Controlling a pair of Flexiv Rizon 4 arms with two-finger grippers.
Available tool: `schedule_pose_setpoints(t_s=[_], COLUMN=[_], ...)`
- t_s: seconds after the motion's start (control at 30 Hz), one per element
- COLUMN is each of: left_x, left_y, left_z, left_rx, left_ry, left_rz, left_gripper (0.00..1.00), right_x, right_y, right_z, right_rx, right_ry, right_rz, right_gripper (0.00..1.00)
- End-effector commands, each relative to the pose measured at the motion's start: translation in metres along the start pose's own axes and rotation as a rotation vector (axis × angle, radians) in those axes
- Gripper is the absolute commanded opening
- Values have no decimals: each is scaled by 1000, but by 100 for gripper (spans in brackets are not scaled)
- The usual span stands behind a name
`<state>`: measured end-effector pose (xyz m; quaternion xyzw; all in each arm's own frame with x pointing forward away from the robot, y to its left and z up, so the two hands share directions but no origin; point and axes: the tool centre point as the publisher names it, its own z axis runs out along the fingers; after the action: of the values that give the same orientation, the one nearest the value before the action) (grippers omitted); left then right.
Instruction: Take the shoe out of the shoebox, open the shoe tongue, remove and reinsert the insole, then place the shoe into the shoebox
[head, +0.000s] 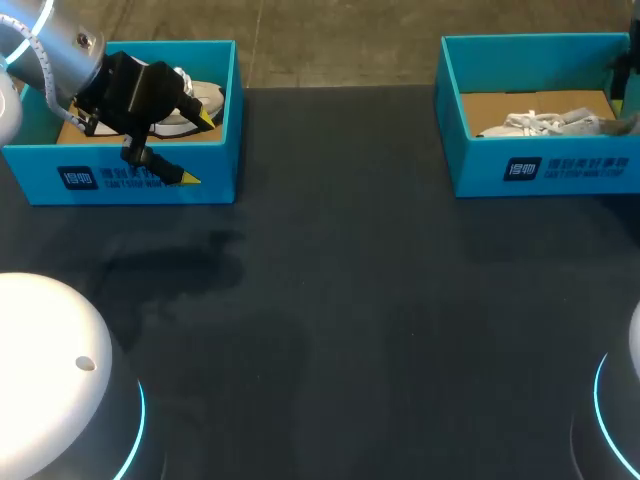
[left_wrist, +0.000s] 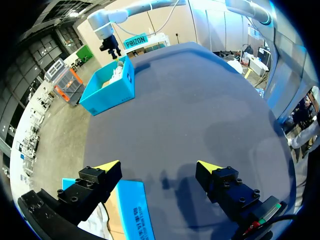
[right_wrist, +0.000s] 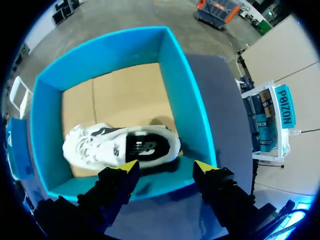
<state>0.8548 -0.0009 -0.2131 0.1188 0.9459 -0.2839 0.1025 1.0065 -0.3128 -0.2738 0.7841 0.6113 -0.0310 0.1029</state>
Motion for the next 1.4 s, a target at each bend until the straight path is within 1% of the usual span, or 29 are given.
schedule_pose_setpoints(t_s=[0.03, 0.17, 0.27, 0.3, 0.33, 0.4, 0.43, 0.53, 0.7, 0.73, 0.77, 0.8, 0.83, 1.37, 1.4], left_x=[1, 1, 1, 1, 1, 1, 1, 1, 1, 1, 1, 1, 1, 1, -4], left_y=[-1, -1, -1, -1, -1, -1, -1, -1, -1, -1, -1, -1, -1, -1, 1], left_z=[-1, -1, -1, -1, -1, -1, -1, -1, -1, -1, -1, -1, -1, -1, 0], left_rx=[-3, -3, -3, -3, -3, -3, -3, -3, -3, -3, -3, -3, -3, -3, -35], left_ry=[1, 1, 1, 1, 1, 1, 1, 1, 1, 1, 1, 1, 1, 1, -3], left_rz=[0, 0, 0, 0, 0, 0, 0, 0, 0, 0, 0, 0, 0, 0, -36], left_gripper=[100, 100, 100, 100, 100, 100, 100, 100, 100, 100, 100, 100, 100, 100, 100], right_x=[-3, 0, 3, 5, 6, 10, 12, 18, 25, 26, 28, 30, 33, 33, 33], right_y=[-21, -34, -45, -50, -53, -61, -65, -78, -103, -108, -113, -117, -121, -121, -121], right_z=[-25, -41, -50, -53, -55, -60, -62, -68, -82, -85, -89, -92, -96, -96, -96], right_rx=[-70, -86, -100, -109, -111, -118, -129, -127, -142, -145, -147, -146, -138, -138, -138], right_ry=[47, 83, 104, 109, 116, 132, 134, 146, 139, 133, 132, 132, 139, 139, 139], right_rz=[-10, -36, -53, -64, -69, -92, -101, -118, -158, -169, -188, -206, -206, -206, -206], right_gripper=[69, 67, 72, 76, 77, 76, 78, 75, 75, 76, 85, 98, 100, 100, 100])
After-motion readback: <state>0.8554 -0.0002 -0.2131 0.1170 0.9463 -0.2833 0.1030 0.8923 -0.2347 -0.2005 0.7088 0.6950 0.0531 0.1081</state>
